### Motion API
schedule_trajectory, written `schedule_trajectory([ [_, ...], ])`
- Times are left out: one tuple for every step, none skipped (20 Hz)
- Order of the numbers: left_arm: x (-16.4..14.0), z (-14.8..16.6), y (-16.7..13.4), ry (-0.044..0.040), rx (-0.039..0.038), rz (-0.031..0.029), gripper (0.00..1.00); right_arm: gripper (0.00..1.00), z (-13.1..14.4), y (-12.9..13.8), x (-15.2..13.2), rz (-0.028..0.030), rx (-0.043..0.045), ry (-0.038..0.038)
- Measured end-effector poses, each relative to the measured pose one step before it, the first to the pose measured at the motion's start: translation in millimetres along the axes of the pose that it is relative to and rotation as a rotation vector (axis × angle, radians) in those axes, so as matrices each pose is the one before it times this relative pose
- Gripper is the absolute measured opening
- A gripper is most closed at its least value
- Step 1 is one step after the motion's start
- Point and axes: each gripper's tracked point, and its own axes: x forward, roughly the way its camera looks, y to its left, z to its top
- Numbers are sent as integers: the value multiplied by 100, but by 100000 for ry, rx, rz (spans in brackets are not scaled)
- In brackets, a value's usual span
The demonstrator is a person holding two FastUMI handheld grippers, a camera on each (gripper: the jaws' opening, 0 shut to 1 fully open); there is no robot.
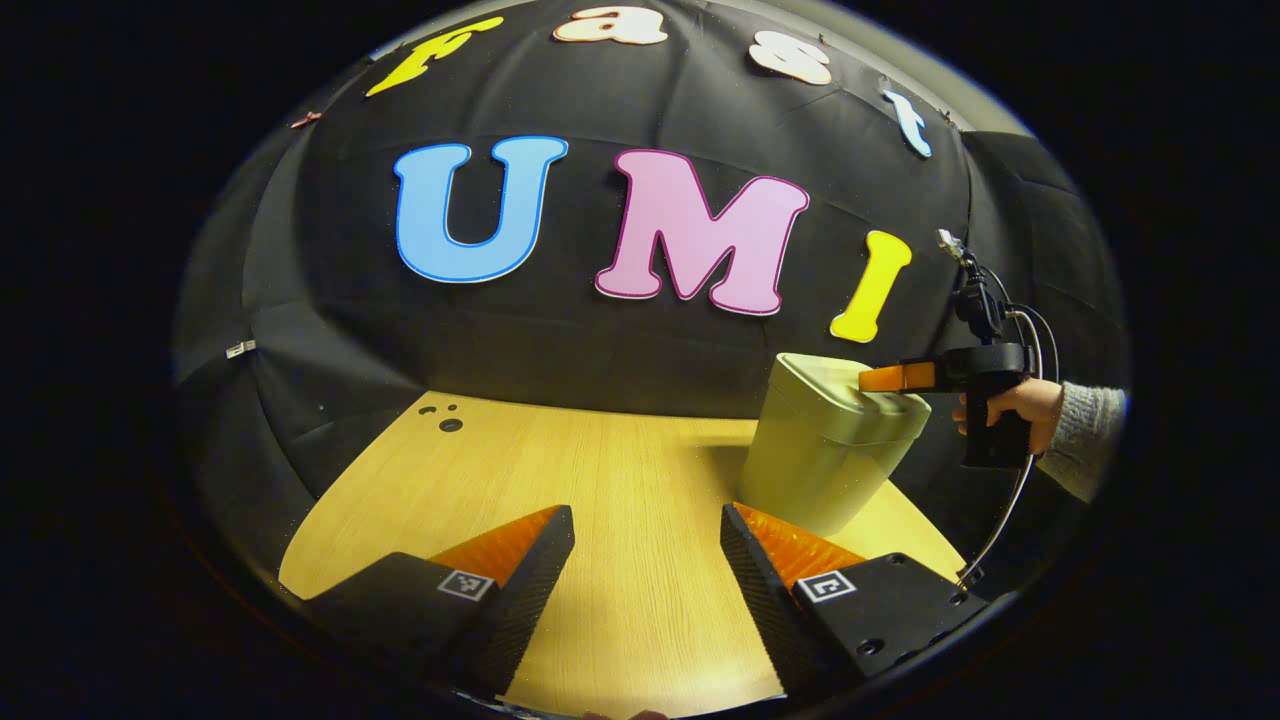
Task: Press the lid of the desktop garbage bin to open it, pick up the crumpled paper on the desktop and throw it into the bin, then pick up the pop can on the desktop and drop it into the bin, and finally close the garbage bin lid.
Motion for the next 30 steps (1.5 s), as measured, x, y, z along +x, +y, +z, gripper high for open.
schedule_trajectory([
  [-13, -30, 64, 20, 314, 83, 94, 99, 249, -77, -109, -354, 2724, -503],
  [80, -31, -22, 87, 93, -114, 94, 99, 326, 104, -113, 328, 2347, -1200],
  [44, 11, 44, 123, 2, 5, 94, 98, 420, 157, -127, 599, 1485, -1550],
  [-4, -17, -24, 66, -56, -32, 94, 98, 494, 188, -137, 901, 821, -1992],
  [31, 143, -24, -127, -107, -85, 94, 98, 384, 254, -216, 791, 9, -1801],
  [108, 82, -12, -156, 67, -66, 98, 98, 245, 218, -192, 365, -487, -1359],
  [132, 200, 26, -167, 203, 11, 94, 98, 210, 185, -310, 199, -780, -1261],
  [103, 95, -96, -253, 132, -106, 94, 98, 276, 172, -444, 129, -981, -1382],
  [82, 222, 22, -204, 96, -73, 94, 98, 337, 148, -451, 49, -1433, -1662],
  [124, 25, -69, -241, 89, -87, 94, 98, 201, 181, -460, 220, -1594, -1674],
  [78, 102, -24, -178, 71, -87, 94, 98, 281, 159, -462, 88, -1556, -1532],
  [167, 136, -83, -150, 16, -94, 94, 98, 246, 198, -605, 191, -1480, -1527],
  [150, 194, -129, -106, 0, -141, 94, 98, 344, 151, -647, 138, -1420, -1602],
  [127, -4, -20, -42, 59, -150, 94, 98, 336, 206, -544, 146, -1331, -1649],
  [159, 110, -42, -150, 178, -248, 94, 98, 331, 172, -631, 209, -1177, -1388],
  [153, 88, -119, -117, 282, -249, 94, 98, 265, 311, -667, 526, -720, -853],
  [153, 172, -132, -71, 260, -272, 94, 98, 162, 353, -582, 810, -282, -557],
  [52, 136, -195, -72, 179, -303, 94, 98, 93, 368, -570, 716, -142, -422],
  [286, 211, -100, -166, 189, -365, 94, 98, 114, 310, -556, 655, -309, -682],
  [202, 77, -186, -215, 262, -367, 94, 98, 78, 368, -576, 633, -957, -696],
  [97, 103, -135, -120, 253, -375, 94, 98, -119, 212, -586, 195, -1399, -104],
  [-7, 71, -76, -177, 227, -256, 94, 98, 164, 132, -516, -73, -1169, -860],
  [27, 200, -124, -253, 143, -166, 95, 98, 184, 294, -576, 330, -438, -1154],
  [165, 52, -134, -128, -19, -180, 94, 98, 69, 353, -535, 351, -137, -874],
  [-21, 104, -70, -107, 97, -139, 94, 98, -163, 309, -495, 565, -358, -419],
  [51, 76, -135, -180, 248, -206, 94, 98, -259, 211, -415, 7, -495, -202],
  [24, 192, -35, -356, 275, -107, 94, 98, -281, 198, -413, 300, -472, -310],
  [-11, 142, -3, -306, 125, -138, 94, 98, 119, -40, -10, 219, 36, -190],
  [-69, 85, -5, -199, -58, -22, 94, 98, -336, 219, -407, 219, 647, 263],
  [74, 8, 36, -74, -133, -117, 94, 98, -482, 280, -324, 343, 1019, 492],
])
